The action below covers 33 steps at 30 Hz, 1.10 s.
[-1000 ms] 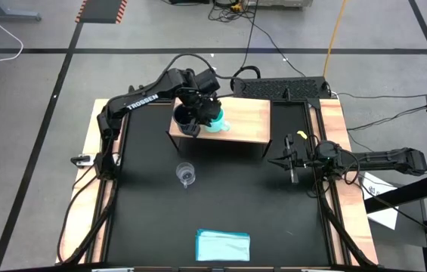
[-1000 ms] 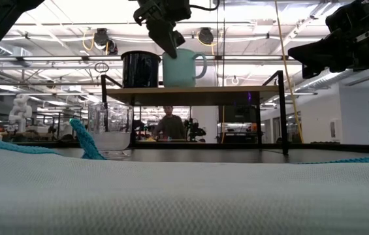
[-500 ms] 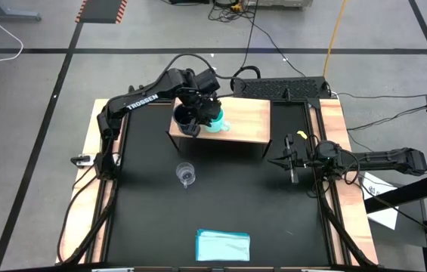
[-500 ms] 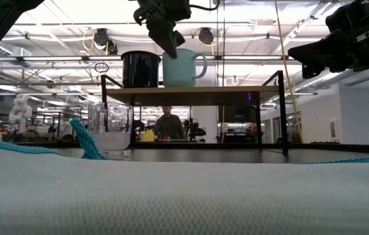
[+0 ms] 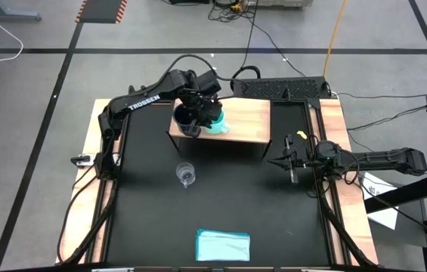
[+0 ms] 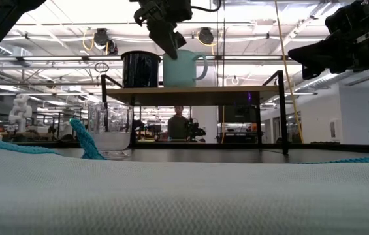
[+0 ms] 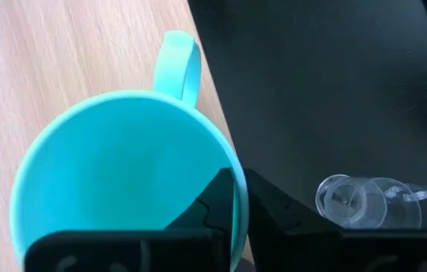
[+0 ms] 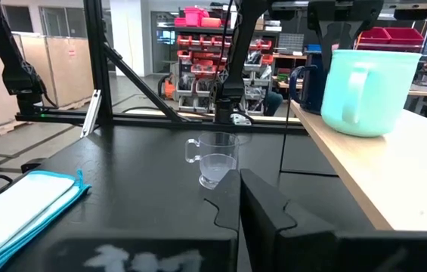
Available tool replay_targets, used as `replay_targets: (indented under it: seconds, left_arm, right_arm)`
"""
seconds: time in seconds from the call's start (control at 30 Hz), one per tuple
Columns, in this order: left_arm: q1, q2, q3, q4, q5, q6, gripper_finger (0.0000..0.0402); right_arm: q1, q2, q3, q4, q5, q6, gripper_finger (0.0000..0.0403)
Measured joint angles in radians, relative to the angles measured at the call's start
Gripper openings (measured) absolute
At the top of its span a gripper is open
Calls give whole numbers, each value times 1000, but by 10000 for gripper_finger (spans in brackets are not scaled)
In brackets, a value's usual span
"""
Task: Stack small to large cups/mugs on shelf
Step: Put the blue mug on the shelf, then put the transparent mug on the shelf
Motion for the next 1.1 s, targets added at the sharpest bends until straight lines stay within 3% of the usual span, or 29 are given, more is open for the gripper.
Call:
replay_targets:
  seconds: [0.3,1.1]
  left_arm:
    - [0,2,0,-1,0,1,20]
    - [1,2,0,5,23,-30,154]
  right_arm:
    - [0,9,0,1,0,0,0]
    - [0,9,0,2,0,3,0]
